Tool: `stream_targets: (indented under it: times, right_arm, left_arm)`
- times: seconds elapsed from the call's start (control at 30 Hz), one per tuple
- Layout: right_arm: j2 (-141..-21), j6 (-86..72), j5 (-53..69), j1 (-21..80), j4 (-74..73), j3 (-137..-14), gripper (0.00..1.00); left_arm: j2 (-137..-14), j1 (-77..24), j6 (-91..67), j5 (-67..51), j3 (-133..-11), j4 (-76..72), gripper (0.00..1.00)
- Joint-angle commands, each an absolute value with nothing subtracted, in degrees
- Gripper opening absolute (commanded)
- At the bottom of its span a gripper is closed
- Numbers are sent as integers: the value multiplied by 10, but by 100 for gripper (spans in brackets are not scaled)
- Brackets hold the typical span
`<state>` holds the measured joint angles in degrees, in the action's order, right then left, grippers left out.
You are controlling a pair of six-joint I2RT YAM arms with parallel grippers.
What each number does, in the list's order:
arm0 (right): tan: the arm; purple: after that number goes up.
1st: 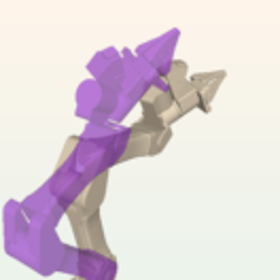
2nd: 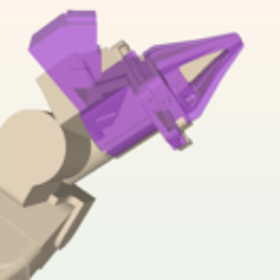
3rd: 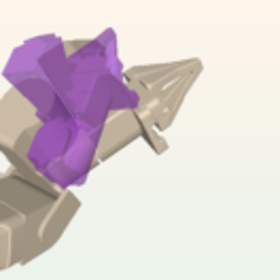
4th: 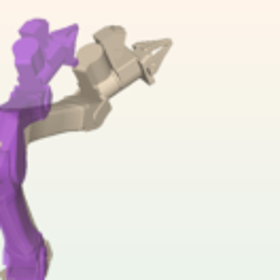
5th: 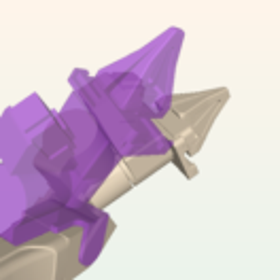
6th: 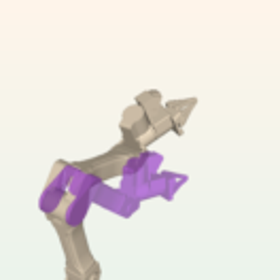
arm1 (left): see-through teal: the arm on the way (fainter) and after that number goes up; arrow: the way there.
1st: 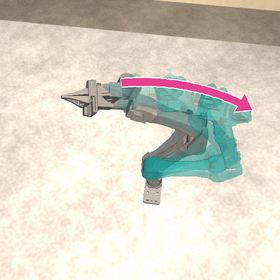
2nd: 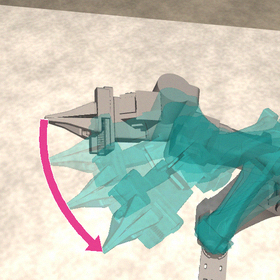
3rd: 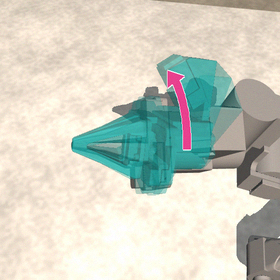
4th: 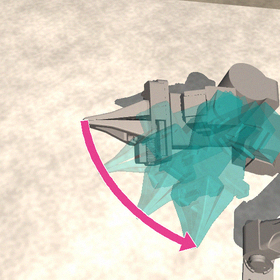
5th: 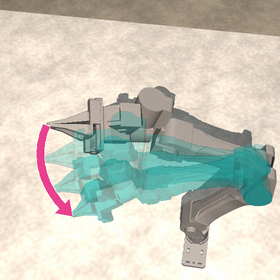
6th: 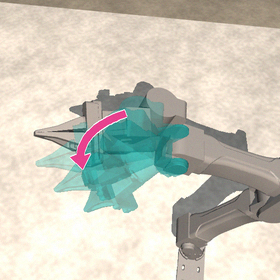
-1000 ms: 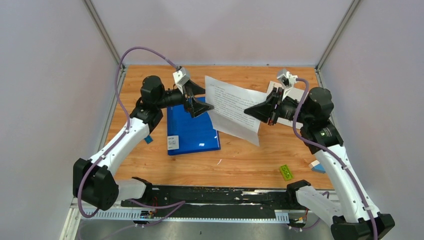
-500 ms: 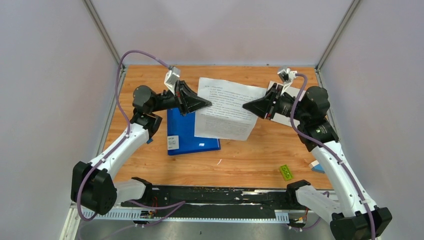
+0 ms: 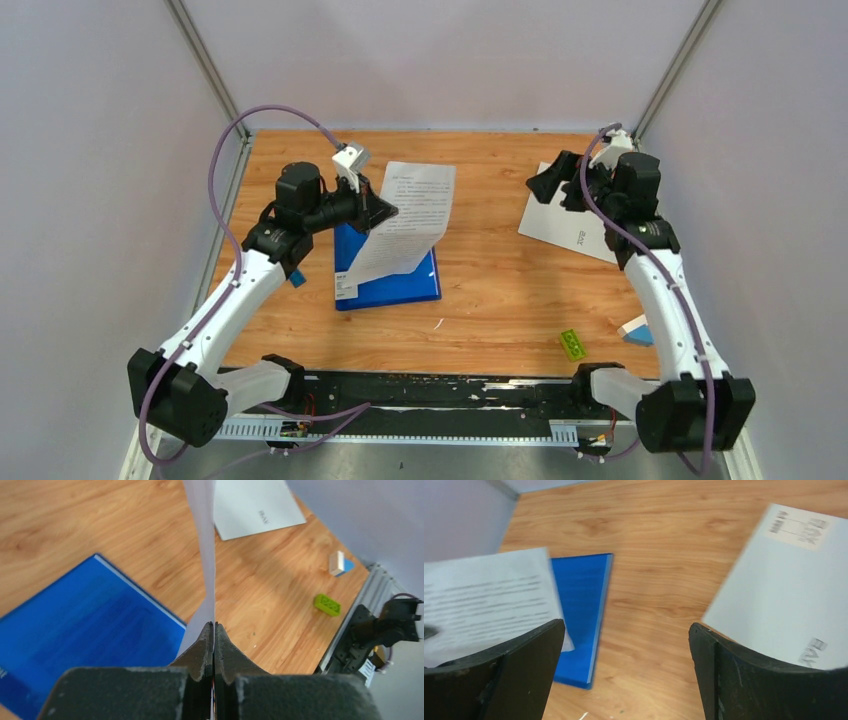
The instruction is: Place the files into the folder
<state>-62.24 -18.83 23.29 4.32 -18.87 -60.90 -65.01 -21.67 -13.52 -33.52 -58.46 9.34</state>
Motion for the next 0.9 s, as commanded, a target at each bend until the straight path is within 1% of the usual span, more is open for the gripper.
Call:
stream_targets:
  times: [0.0,0.13,0.2,0.3,0.4,0.5,0.7,0.87]
  right_arm:
    - [-714,-139,160,-55,-210,-643,97]
    - [-821,-127,120,-139,-201,-686,95]
    - [-878,-122,134,-180,-208,-717,94]
    - [-959,-146,125,-227,-231,-775,93]
    - [-1018,-141,85,-236,-242,-827,92]
    - [-1064,-108,35,-241,-261,-874,94]
    - [-1142,-72,26,-267,-279,-934,96]
    - [-1183,-67,38,-276,-287,-945,96]
  left_arm:
    - [-624,-215,-109,-255,-572,167,0]
    - [-594,-217,-93,-248,-534,156,0]
    - [-579,-217,-91,-237,-520,148,0]
    - [-563,-220,-106,-238,-502,127,0]
    - [-553,-223,-98,-222,-498,142,0]
    - [-547,-224,-85,-207,-502,165,0]
    - [-550,-230,-72,-203,-505,180,0]
    - [-555,-234,-70,-201,-508,189,0]
